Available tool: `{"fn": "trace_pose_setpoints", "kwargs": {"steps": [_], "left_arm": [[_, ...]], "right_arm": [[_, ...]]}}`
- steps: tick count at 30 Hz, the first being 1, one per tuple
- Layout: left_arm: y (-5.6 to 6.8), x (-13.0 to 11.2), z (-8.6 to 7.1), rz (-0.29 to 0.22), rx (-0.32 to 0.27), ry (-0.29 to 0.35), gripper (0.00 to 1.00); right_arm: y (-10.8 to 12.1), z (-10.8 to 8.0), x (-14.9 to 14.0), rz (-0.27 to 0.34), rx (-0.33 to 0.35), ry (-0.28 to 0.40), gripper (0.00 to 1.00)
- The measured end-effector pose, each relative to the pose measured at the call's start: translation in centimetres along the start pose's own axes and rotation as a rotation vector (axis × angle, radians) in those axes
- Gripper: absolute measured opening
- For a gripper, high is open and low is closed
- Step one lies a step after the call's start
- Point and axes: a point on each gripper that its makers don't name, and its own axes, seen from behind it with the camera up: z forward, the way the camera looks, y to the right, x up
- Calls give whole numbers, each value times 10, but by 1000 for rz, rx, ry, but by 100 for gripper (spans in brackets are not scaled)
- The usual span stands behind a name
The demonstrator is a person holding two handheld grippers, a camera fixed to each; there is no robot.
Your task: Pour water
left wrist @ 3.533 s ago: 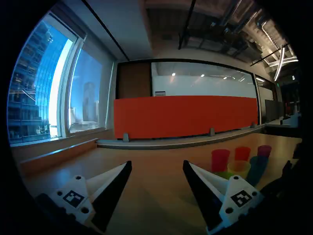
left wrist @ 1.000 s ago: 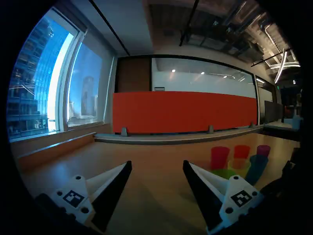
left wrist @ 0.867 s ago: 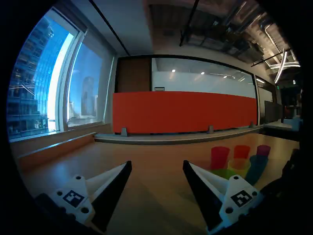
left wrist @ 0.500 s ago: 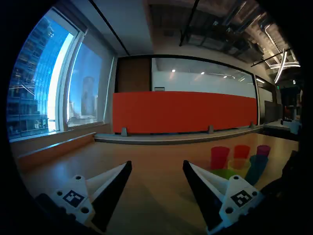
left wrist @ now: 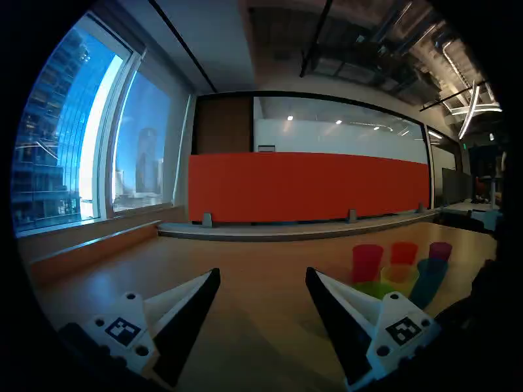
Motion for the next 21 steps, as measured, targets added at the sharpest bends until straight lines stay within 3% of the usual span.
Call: {"fn": "trace_pose_setpoints", "kwargs": {"steps": [21], "left_arm": [[0,0,0,0,0,0,97]], "right_arm": [[10,2,-12,-44,-30,-31,99]]}}
